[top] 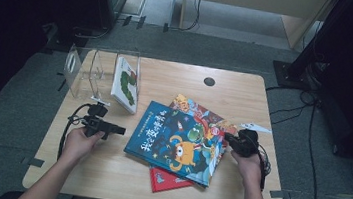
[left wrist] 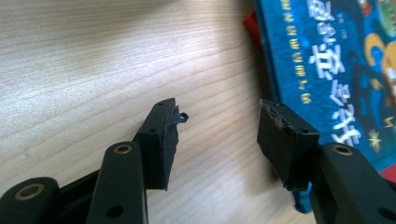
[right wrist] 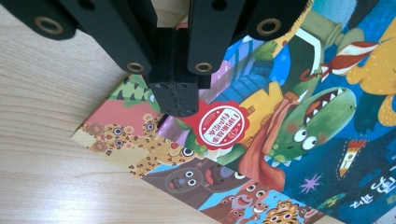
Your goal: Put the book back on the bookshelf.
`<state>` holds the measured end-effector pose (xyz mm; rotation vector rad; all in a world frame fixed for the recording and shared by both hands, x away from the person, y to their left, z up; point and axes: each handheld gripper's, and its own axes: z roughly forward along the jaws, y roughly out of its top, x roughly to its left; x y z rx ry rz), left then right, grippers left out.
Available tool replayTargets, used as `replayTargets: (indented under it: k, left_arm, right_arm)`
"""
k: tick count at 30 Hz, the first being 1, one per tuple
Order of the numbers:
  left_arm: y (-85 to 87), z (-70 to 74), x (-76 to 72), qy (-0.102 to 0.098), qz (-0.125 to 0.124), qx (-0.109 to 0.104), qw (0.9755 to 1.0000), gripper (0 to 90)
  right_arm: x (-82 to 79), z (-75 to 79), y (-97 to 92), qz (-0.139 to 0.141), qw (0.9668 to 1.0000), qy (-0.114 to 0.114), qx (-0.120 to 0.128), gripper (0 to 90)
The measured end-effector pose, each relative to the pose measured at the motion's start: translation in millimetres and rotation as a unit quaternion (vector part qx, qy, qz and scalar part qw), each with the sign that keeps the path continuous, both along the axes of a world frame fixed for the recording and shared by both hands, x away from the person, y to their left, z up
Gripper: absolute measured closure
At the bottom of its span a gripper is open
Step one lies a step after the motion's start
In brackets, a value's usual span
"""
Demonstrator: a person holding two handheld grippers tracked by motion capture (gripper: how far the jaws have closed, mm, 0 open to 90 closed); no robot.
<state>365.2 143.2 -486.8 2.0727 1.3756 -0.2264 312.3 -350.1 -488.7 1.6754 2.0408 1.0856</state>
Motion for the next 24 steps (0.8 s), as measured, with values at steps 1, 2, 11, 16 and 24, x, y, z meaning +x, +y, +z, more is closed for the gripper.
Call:
replayTargets:
  k: [1,2,11,16,24]
  left_arm:
    - [0.4,-2.8,1.4,0.003,-0.002,0.011,0.9999,47.6]
    - [0.5,-3.6,1.3,-0.002,-0.003,0.015,0.9999,47.8]
    - [1.7,-5.2,-2.9,-0.037,-0.003,0.027,0.999,52.4]
    - [-2.2,-7.6,-10.4,-0.076,-0.013,0.035,0.9964,49.3]
    - [-3.0,-6.7,-4.9,-0.04,-0.002,0.007,0.9992,38.7]
  right_arm:
    - [0.0,-0.2,0.3,0.002,1.0,0.001,-0.001,90.0]
    - [0.1,-0.6,0.8,0.007,1.0,0.0,-0.002,90.0]
    - [-2.0,-5.5,2.0,0.031,0.9992,0.005,-0.024,90.0]
    - [-2.6,-5.8,2.0,0.033,0.9991,0.004,-0.025,90.0]
    - [-3.3,-6.7,1.2,0.035,0.9991,0.001,-0.023,90.0]
